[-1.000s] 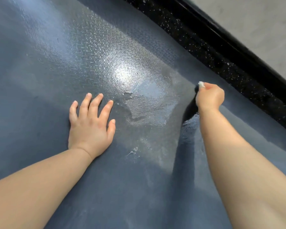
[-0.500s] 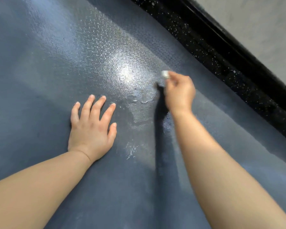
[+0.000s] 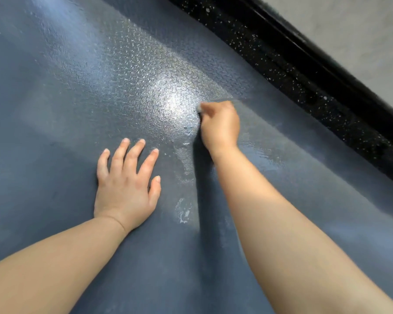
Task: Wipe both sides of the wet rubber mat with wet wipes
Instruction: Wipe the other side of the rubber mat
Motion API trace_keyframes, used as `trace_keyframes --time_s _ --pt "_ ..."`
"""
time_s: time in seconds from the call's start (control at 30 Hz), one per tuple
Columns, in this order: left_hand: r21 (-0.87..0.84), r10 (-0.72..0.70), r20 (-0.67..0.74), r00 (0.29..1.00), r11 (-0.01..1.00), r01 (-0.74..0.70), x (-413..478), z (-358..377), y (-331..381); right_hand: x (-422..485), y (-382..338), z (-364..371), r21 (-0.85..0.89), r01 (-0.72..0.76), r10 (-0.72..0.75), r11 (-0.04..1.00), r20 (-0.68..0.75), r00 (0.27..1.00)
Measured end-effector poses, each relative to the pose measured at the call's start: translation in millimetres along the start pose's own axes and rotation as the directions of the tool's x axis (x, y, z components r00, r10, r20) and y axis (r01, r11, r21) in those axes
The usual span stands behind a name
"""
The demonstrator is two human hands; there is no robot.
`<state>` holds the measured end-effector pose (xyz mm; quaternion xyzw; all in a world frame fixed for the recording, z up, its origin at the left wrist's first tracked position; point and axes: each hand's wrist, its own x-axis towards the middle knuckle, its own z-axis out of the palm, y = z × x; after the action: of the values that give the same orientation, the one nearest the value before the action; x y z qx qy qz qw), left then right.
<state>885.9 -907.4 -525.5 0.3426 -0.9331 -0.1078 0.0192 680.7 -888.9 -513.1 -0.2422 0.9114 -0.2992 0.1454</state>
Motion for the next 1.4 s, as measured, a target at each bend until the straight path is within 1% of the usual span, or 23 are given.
trace_keyframes --time_s 0.03,0.07,0.1,0.17,0.2,0.27,0.33,0.4,0.47,0.53,0.6,0.63,0.67,0.7,0.77,0.83,0.9,1.0,1.13,1.2,1.27,1.33,1.4 --pt "0.000 -0.001 -0.004 1.000 1.000 0.001 0 0 0 -6 -2 0 0.035 0.064 -0.065 0.997 0.044 0.997" --pt "0.001 0.000 -0.008 1.000 1.000 0.000 -1 0 0 -8 0 -4 0.084 0.096 -0.099 0.992 0.029 0.995" --pt "0.000 0.001 -0.011 1.000 1.000 -0.001 -1 0 -1 -6 4 -14 0.113 0.099 -0.094 0.989 -0.052 0.994" --pt "-0.001 0.004 -0.015 1.000 1.000 -0.004 -1 0 -1 10 25 -40 0.126 0.006 0.028 0.992 -0.264 0.964" --pt "-0.001 0.006 -0.017 1.000 1.000 -0.006 -1 1 -1 19 38 -54 0.131 -0.083 0.123 0.988 -0.341 0.932" --pt "0.000 0.010 -0.016 1.000 1.000 -0.010 0 1 -1 36 62 -80 0.164 -0.259 0.305 0.952 -0.429 0.850" --pt "-0.003 0.012 -0.010 1.000 1.000 -0.012 -1 1 -2 43 76 -88 0.166 -0.377 0.412 0.911 -0.403 0.818" --pt "-0.007 0.011 -0.008 1.000 1.000 -0.011 -1 2 -2 37 69 -73 0.058 -0.408 0.402 0.911 -0.349 0.847" --pt "-0.011 0.012 -0.002 1.000 1.000 -0.012 0 2 -2 18 44 -46 -0.026 -0.315 0.293 0.949 -0.301 0.907" --pt "-0.021 0.010 0.012 1.000 1.000 -0.010 0 1 -1 -11 13 -14 -0.082 -0.114 0.102 0.990 -0.144 0.984" --pt "-0.033 0.004 0.024 1.000 0.999 -0.003 0 -3 -1 -36 -7 4 0.004 0.041 -0.041 0.999 0.027 0.999" --pt "-0.047 -0.004 0.025 1.000 0.999 0.005 0 -5 0 -42 -9 5 0.071 0.076 -0.081 0.995 0.070 0.994" --pt "-0.065 -0.012 0.021 1.000 0.998 0.014 1 -6 2 -43 -8 -2 0.134 0.065 -0.074 0.989 0.063 0.995" --pt "-0.081 -0.012 0.012 1.000 0.997 0.013 2 -8 4 -38 -2 -12 0.183 0.021 -0.023 0.983 0.014 1.000" --pt "-0.086 0.039 -0.025 0.999 0.995 -0.041 12 -10 10 -19 21 -40 0.247 -0.135 0.167 0.960 -0.115 0.979" --pt "-0.067 0.108 -0.040 0.993 0.992 -0.110 29 -12 16 1 56 -71 0.291 -0.300 0.369 0.908 -0.223 0.902" --pt "-0.045 0.146 -0.008 0.989 0.988 -0.146 45 -12 18 15 87 -99 0.299 -0.420 0.500 0.857 -0.284 0.818" --pt "-0.001 0.151 0.064 0.986 0.989 -0.151 54 -4 15 33 117 -118 0.252 -0.530 0.586 0.810 -0.295 0.755" --pt "0.030 0.146 0.067 0.987 0.989 -0.148 54 2 13 55 113 -111 0.274 -0.608 0.667 0.745 -0.312 0.677" --pt "0.038 0.149 0.062 0.987 0.988 -0.152 55 2 13 59 91 -93 0.191 -0.567 0.595 0.801 -0.350 0.723" --pt "0.036 0.153 0.061 0.986 0.987 -0.155 56 1 14 55 54 -64 0.091 -0.434 0.439 0.896 -0.320 0.840" --pt "0.033 0.151 0.062 0.987 0.988 -0.154 55 1 13 45 14 -24 -0.024 -0.230 0.221 0.973 -0.191 0.956" --pt "0.034 0.151 0.066 0.986 0.988 -0.153 55 -1 13 33 -18 4 -0.047 -0.054 0.051 0.997 -0.055 0.997"
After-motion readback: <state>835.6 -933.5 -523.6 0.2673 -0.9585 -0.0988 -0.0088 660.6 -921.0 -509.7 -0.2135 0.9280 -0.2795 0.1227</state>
